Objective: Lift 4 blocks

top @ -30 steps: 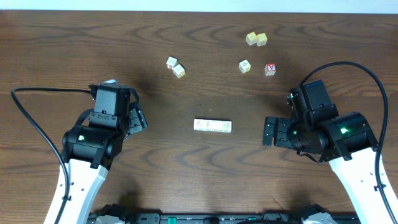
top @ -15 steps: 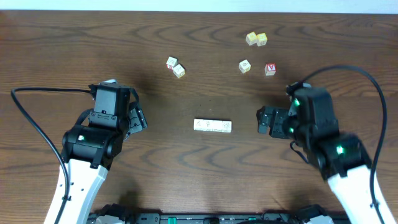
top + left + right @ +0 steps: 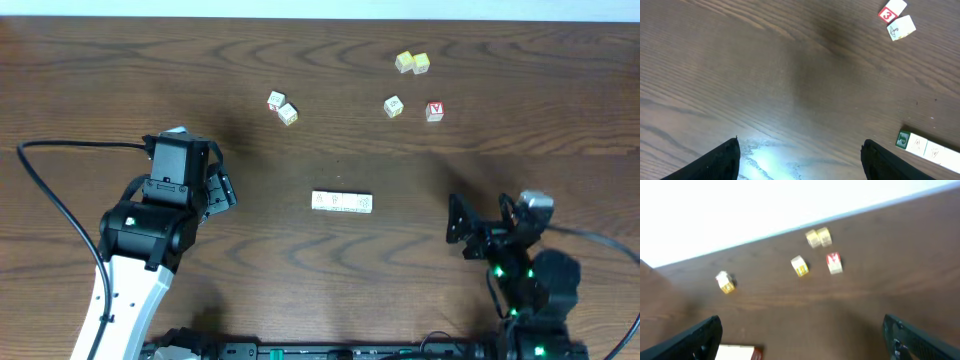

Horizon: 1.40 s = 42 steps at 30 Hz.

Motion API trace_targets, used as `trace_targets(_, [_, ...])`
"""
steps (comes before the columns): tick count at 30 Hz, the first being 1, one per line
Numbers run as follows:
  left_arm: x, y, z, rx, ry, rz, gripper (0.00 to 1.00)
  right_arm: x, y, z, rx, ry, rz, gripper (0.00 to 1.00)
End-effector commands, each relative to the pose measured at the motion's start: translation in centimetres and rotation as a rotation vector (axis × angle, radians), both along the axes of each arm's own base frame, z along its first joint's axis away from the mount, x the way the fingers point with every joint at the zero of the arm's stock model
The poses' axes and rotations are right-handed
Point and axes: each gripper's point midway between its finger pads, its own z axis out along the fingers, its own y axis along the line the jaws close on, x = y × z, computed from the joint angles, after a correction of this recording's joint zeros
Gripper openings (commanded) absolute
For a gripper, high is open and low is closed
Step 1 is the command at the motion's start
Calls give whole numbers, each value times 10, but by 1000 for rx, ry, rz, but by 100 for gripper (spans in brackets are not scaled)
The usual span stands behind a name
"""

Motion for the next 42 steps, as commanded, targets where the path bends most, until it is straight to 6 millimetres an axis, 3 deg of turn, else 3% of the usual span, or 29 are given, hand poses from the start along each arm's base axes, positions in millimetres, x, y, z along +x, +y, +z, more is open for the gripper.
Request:
trace_targets(1, [3, 3, 8, 11, -20, 11, 78, -7, 3, -3, -60, -102, 31, 99])
trace_targets(18, [3, 3, 8, 11, -20, 11, 78, -10, -10, 2, -73, -287, -74, 99])
trace_targets(25, [3, 3, 8, 11, -20, 11, 78, -9, -29, -26, -95, -165, -188, 99])
trace_targets(42, [3, 3, 8, 11, -20, 11, 78, -9, -26, -26, -141, -175, -165, 99])
